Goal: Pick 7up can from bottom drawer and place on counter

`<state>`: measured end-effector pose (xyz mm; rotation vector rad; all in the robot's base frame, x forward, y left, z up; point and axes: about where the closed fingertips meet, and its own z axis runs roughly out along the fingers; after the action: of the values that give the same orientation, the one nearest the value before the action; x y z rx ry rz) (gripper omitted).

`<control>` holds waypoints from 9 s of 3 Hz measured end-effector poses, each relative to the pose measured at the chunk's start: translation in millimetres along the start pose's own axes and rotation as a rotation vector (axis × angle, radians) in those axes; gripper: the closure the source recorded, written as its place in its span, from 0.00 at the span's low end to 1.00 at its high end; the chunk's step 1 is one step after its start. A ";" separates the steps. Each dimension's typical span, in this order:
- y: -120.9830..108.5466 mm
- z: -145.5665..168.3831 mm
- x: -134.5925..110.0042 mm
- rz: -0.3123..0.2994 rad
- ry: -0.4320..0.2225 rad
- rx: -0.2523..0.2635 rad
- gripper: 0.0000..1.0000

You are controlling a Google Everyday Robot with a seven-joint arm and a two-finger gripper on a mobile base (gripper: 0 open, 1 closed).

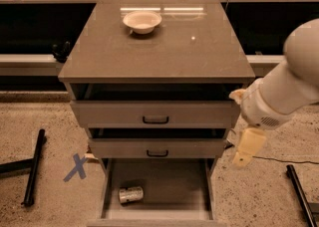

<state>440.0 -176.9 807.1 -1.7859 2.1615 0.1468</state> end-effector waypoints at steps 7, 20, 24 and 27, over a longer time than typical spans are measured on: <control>31.0 315.8 92.2 -0.008 0.040 -0.189 0.00; 26.5 661.8 -45.9 -0.056 -0.352 -0.197 0.00; 48.4 748.7 -85.3 -0.186 -0.350 -0.201 0.00; 63.7 733.8 -102.9 -0.252 -0.373 -0.180 0.64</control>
Offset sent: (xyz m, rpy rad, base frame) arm 0.0653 -0.0605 -0.3033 -0.1150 0.2164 -0.0610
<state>532.1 143.0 142.1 -1.9279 1.6956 0.5789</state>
